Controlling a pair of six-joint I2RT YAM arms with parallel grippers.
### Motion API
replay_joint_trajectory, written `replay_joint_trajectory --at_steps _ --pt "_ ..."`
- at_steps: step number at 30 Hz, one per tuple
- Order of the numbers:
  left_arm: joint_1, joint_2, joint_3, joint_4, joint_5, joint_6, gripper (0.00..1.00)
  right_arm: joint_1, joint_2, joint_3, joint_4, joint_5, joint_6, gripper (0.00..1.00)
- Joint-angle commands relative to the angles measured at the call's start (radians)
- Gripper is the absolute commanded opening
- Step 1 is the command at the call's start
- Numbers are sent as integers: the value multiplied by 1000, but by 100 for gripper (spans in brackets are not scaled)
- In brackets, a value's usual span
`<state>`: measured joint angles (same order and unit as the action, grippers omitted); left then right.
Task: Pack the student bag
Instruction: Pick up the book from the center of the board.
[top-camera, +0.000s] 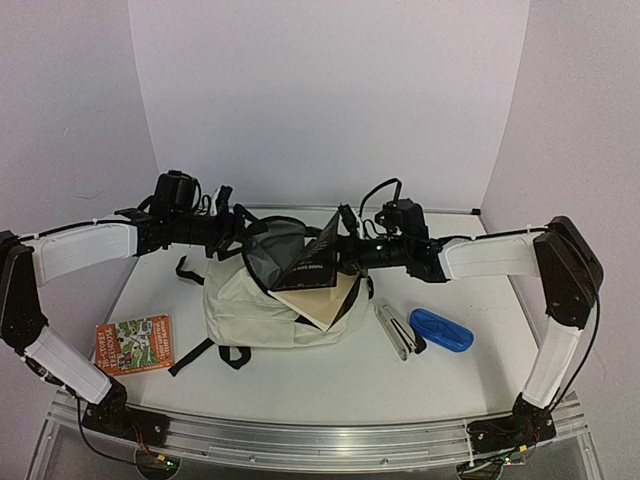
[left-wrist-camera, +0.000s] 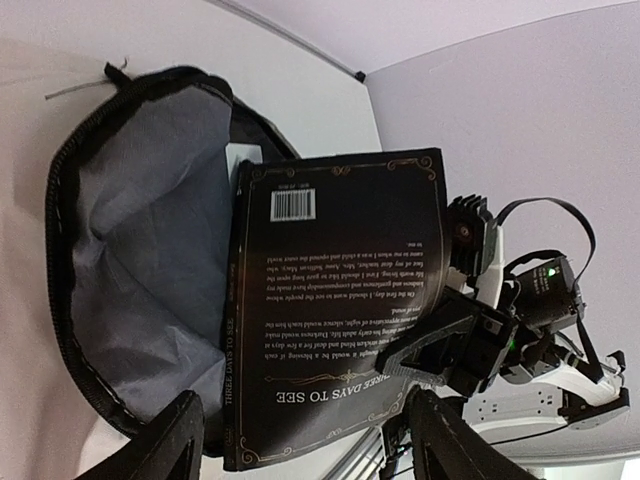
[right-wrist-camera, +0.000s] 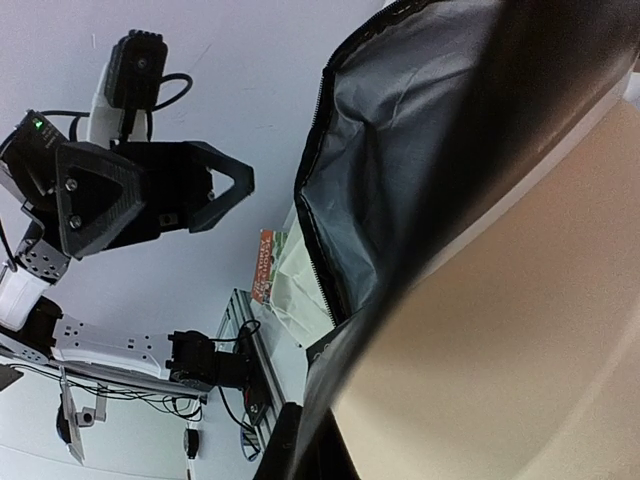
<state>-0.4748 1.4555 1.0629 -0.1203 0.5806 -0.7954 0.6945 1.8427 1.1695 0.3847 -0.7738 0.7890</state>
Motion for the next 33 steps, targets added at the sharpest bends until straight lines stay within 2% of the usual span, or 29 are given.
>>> replay_joint_trajectory --at_steps 1,7,15,19,28,33 --pt "-26 45 28 -3 80 9 67 3 13 -40 78 29 38 0" --pt "-42 98 20 -93 102 37 62 2 1 -114 96 57 72 0" --pt "-58 166 9 -114 148 31 51 2 -6 -187 166 71 125 0" --pt "-71 204 -1 -112 170 24 49 3 -1 -189 189 71 141 0" --pt "-103 259 -17 -10 240 -30 44 3 14 -192 227 70 168 0" --pt "-108 258 -63 191 303 -147 31 3 20 -203 245 75 180 0"
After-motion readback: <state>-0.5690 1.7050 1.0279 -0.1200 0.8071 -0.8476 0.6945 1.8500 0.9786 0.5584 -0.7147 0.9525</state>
